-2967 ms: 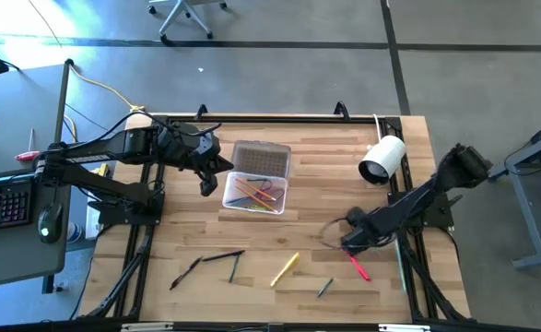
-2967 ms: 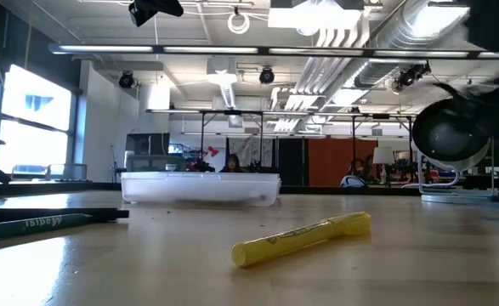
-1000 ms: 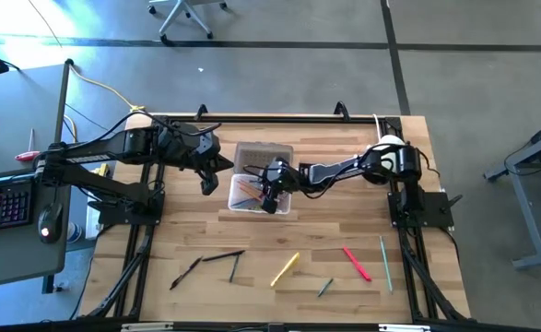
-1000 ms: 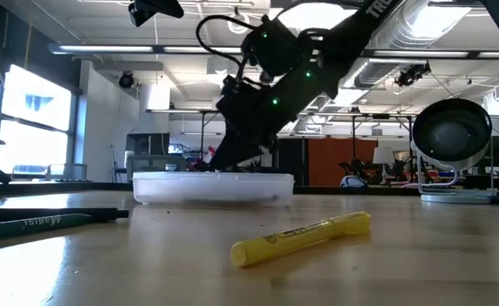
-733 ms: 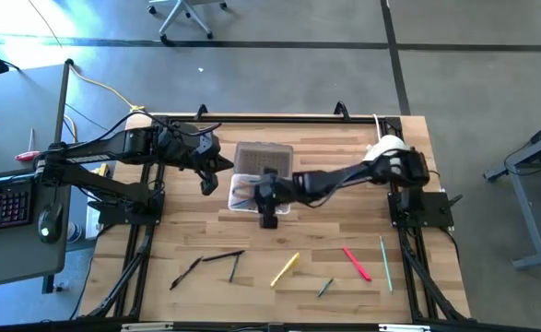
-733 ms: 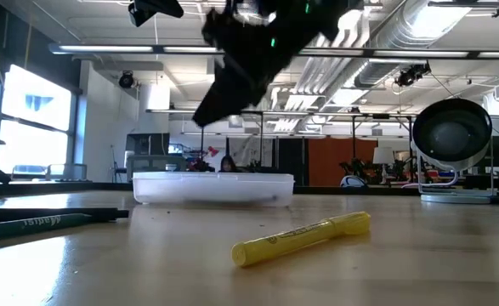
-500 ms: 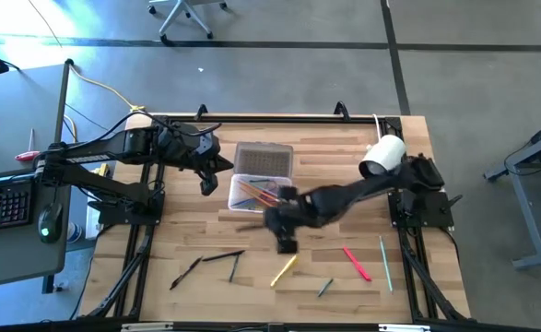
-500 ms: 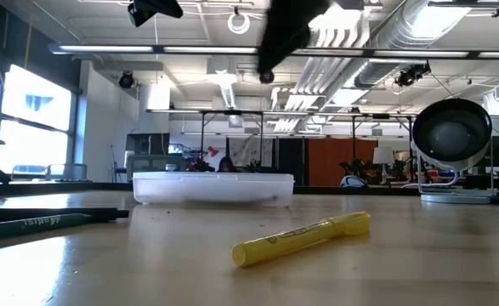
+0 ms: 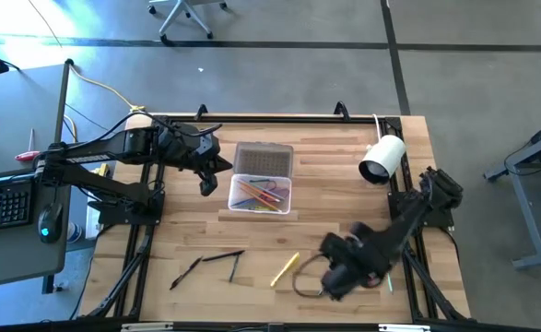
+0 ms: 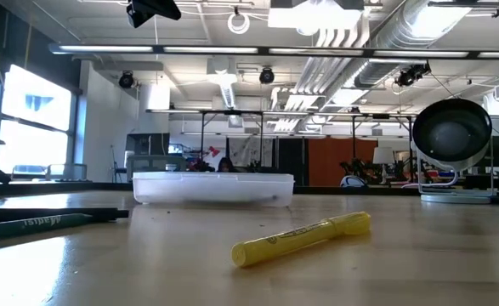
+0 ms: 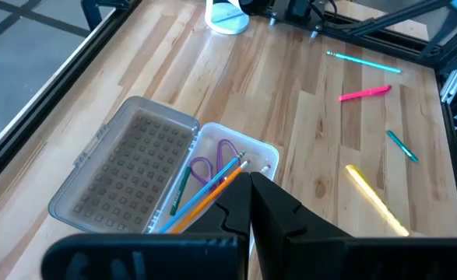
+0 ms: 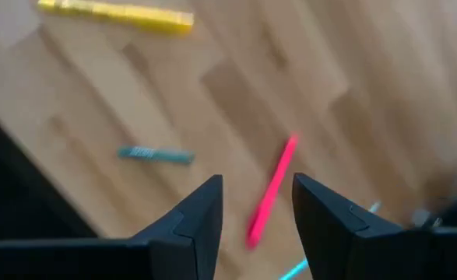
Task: Pick & place school supplies into a supply box
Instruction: Put the light blue pencil into the black box, then put the left black pen into the black box
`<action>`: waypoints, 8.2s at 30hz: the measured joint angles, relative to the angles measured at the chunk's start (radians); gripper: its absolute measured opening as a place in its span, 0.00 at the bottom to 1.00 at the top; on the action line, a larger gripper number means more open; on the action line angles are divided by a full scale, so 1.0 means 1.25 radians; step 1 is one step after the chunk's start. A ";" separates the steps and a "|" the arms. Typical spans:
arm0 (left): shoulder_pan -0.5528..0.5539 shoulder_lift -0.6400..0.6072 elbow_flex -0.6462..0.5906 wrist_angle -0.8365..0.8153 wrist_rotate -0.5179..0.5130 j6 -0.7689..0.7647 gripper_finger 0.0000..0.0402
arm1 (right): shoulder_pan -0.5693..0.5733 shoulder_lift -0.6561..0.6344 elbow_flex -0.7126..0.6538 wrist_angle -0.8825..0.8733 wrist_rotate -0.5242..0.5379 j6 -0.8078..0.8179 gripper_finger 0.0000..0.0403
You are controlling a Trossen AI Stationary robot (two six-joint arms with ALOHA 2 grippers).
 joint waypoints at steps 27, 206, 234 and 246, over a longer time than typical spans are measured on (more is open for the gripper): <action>0.000 0.000 0.000 0.010 -0.008 0.006 0.12 | 0.156 -0.336 -0.746 0.392 -0.222 0.504 0.33; -0.656 0.093 -0.415 0.169 0.172 -0.968 0.12 | -0.337 -0.031 -0.166 0.267 0.318 -0.814 0.29; -0.691 0.274 -0.415 0.191 0.037 -0.942 0.53 | -0.338 -0.059 -0.238 0.377 0.328 -0.847 0.29; -0.687 0.371 -0.405 0.131 0.034 -1.009 0.25 | -0.338 -0.059 -0.238 0.383 0.316 -0.847 0.29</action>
